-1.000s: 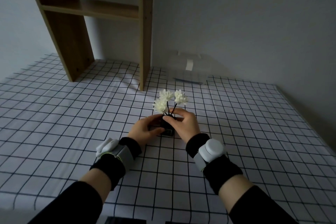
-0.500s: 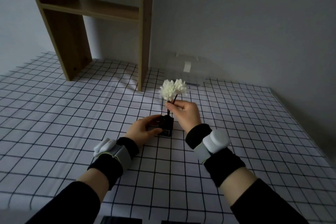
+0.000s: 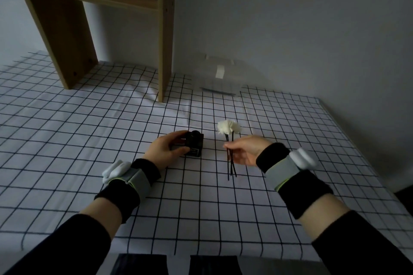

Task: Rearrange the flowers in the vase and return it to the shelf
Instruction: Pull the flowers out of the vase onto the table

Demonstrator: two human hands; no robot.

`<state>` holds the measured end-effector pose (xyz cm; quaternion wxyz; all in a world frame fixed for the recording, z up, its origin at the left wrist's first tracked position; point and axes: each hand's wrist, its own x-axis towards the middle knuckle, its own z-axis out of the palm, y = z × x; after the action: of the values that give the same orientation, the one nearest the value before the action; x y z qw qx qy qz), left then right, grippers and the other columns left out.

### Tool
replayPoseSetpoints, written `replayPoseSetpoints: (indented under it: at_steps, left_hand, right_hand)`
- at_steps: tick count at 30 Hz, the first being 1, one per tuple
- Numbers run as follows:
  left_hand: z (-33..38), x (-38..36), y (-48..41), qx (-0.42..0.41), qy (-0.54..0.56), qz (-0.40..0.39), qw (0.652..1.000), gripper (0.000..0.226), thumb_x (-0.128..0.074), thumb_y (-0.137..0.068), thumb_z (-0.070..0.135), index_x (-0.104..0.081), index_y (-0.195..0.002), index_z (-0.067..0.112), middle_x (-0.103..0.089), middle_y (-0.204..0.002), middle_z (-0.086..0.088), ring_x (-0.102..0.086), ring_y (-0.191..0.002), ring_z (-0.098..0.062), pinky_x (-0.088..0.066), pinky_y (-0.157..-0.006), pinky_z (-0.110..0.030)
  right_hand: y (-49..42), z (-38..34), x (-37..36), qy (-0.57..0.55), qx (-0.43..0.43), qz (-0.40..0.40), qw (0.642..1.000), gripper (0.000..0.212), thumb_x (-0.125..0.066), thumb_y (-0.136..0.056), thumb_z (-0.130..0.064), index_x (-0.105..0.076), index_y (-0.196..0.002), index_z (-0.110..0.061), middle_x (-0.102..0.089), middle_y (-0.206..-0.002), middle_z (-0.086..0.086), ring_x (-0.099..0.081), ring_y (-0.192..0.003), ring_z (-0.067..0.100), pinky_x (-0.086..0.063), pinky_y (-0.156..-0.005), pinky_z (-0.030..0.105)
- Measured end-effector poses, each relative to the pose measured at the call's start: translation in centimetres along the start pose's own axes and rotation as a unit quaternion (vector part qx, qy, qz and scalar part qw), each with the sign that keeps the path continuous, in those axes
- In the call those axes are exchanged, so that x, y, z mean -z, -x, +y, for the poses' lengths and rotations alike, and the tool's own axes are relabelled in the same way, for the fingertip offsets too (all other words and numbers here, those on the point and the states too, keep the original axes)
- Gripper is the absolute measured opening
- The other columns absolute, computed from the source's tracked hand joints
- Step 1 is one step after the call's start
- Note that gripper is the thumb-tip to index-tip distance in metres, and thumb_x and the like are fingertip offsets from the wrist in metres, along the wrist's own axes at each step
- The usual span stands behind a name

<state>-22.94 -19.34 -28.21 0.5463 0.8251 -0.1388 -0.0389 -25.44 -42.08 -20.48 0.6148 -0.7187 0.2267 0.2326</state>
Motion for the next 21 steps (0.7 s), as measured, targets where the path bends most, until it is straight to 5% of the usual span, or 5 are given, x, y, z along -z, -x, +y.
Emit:
replayPoseSetpoints:
  at_steps: [4,10,21]
  left_hand:
    - [-0.1,-0.1,0.0,0.0,0.0,-0.005,1.0,0.05,-0.066,-0.08,0.012,-0.05,-0.127,0.017,-0.059,-0.11,0.007,-0.056,-0.103,-0.007,-0.04,-0.094,-0.022]
    - [-0.3,-0.1,0.1,0.002,0.009,-0.005,1.0,0.051,-0.067,-0.079,0.011,-0.05,-0.127,0.017,-0.063,-0.109,0.004,-0.059,-0.102,-0.007,-0.042,-0.091,-0.02]
    - [-0.5,-0.3,-0.2,0.0,0.031,-0.003,1.0,0.049,-0.067,-0.079,0.009,-0.052,-0.125,0.016,-0.064,-0.108,0.002,-0.06,-0.102,-0.011,-0.045,-0.091,-0.024]
  right_hand:
    - [-0.7,1.9,-0.5,0.026,-0.007,0.034,0.999,0.02,-0.065,-0.082,-0.007,-0.059,-0.102,-0.002,-0.059,-0.076,0.005,-0.054,-0.06,0.012,-0.053,-0.043,0.019]
    - [-1.3,3.0,-0.8,0.082,0.022,0.08,0.993,0.02,-0.068,-0.079,-0.007,-0.052,-0.068,-0.008,-0.053,-0.063,0.006,-0.053,-0.053,0.013,-0.05,-0.039,0.019]
    - [-1.0,3.6,0.1,0.057,0.064,0.091,0.992,0.018,-0.069,-0.079,-0.007,-0.058,-0.093,-0.003,-0.059,-0.064,0.007,-0.055,-0.032,0.006,-0.047,-0.036,0.015]
